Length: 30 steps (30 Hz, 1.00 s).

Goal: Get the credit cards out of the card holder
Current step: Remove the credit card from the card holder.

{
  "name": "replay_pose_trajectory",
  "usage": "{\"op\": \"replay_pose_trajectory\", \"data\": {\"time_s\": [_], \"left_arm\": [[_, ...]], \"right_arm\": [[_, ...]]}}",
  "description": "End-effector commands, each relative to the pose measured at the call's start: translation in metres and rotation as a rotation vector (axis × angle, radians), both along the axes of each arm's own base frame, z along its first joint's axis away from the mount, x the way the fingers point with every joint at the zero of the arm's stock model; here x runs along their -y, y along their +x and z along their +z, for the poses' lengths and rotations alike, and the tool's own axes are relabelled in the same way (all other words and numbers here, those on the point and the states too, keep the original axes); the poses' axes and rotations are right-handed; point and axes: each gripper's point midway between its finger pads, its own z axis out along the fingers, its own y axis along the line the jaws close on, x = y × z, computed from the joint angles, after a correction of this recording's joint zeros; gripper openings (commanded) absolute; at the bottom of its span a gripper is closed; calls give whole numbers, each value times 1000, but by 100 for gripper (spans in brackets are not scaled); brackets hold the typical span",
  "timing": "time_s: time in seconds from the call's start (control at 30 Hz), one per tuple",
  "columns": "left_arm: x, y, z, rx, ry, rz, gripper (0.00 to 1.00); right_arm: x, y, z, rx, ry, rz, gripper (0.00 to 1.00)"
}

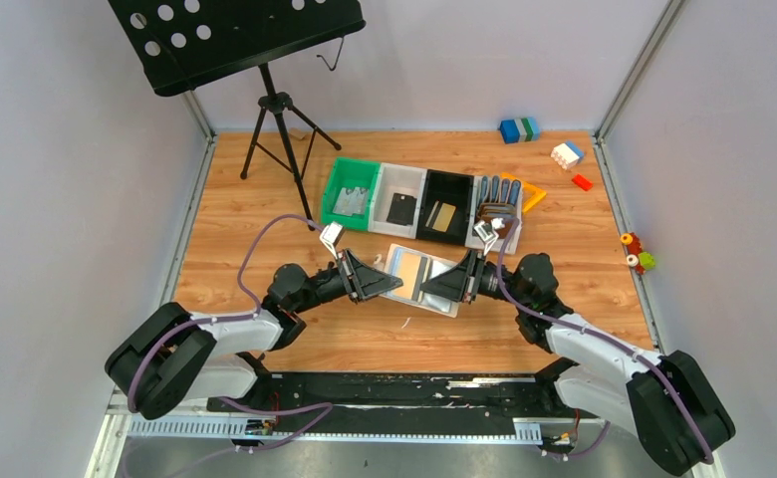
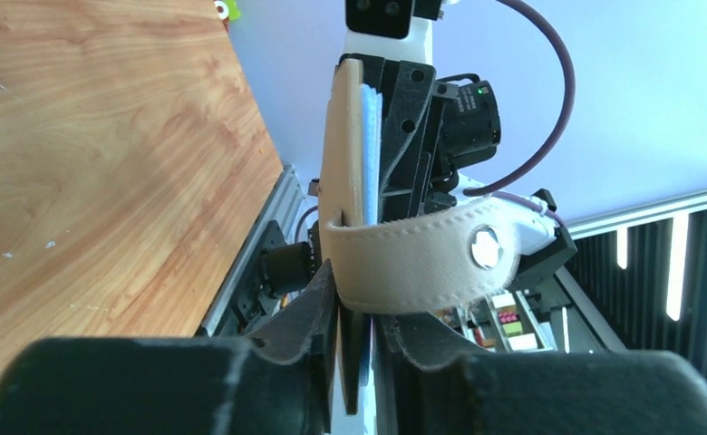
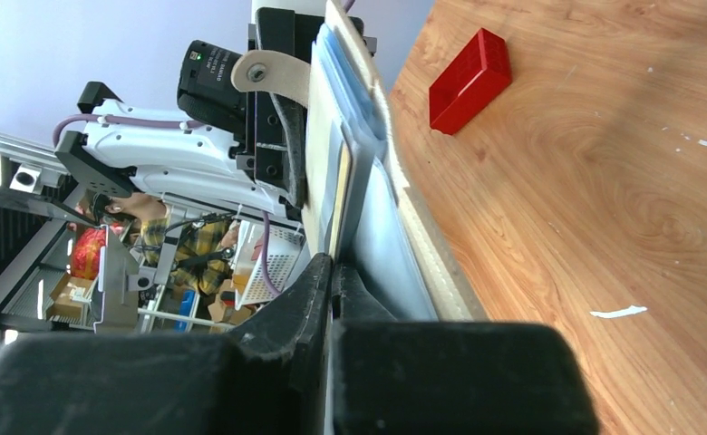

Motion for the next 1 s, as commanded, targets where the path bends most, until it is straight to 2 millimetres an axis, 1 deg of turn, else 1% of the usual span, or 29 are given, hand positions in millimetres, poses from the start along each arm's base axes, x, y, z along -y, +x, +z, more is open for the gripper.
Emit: {"op": "replay_pose_trajectory", "data": {"time_s": [0.0,0.1,0.2,0.23,0.33,0.5,0.67,0.7,0.73,0.77,0.83,0.87,0.97], "left_arm": [[6,-11,20,76,-15,-55,28],[6,-11,19,81,-6,-50,29],[5,-10,19,82,-8,-40,20],[4,-10,20,85,-11,-36,18],[2,-11,24,97,-19,-26,20],[-1,-9,26,103,-22,-8,20],[-1,-11,30,111,-36,-15,24],[0,-11,30,111,-35,-21,23],[1,-12,31,114,-37,-31,18],[1,-13,32,116,-39,-38,9],[3,-14,32,120,-42,-50,3],[3,-14,32,120,-43,-54,1],[4,-15,32,122,-47,-67,0]], "right_arm": [[-3,-10,21,85,58,35,0],[-2,-12,19,85,52,43,0],[-1,-12,15,76,35,38,0],[-1,-12,14,76,30,33,0],[3,-10,9,71,6,3,0],[8,-11,4,60,-16,-13,0],[10,-13,-2,50,-21,-13,0],[10,-13,-1,50,-18,-9,0],[9,-14,0,54,-15,-1,0],[8,-14,3,63,-8,10,5],[6,-14,8,64,5,22,12],[6,-14,10,63,15,25,14],[4,-13,16,67,33,33,22]]}}
